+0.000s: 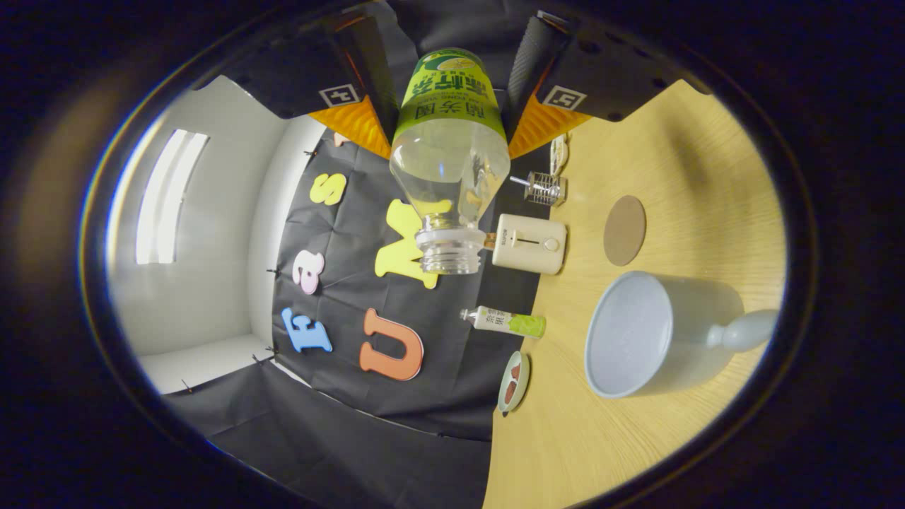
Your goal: Take the bottle from table, then pour the juice into the cup, finally place the bottle on the coaster
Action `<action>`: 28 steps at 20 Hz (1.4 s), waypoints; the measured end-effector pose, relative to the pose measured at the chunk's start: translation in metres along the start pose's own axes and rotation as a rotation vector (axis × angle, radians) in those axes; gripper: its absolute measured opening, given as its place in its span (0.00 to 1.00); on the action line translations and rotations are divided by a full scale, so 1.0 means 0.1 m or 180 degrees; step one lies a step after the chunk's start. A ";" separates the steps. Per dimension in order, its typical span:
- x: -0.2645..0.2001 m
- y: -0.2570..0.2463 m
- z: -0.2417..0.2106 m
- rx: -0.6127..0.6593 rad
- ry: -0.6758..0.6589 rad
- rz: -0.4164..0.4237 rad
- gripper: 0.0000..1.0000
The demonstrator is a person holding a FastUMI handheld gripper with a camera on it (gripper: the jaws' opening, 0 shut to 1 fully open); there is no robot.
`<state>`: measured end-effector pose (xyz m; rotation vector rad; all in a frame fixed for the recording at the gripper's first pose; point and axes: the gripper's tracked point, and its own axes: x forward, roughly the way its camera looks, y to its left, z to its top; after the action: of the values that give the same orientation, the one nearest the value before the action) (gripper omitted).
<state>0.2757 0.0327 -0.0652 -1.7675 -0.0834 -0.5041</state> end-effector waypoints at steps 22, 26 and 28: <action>-0.02 -0.32 -0.04 -0.0431 0.0013 -0.0296 0.79; 0.01 -0.39 -0.03 -0.0532 -0.0001 -0.0393 0.79; 0.01 -0.43 -0.03 -0.0573 -0.0002 -0.0438 0.79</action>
<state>0.2618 0.0408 -0.0256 -1.9467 -0.1652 -0.6266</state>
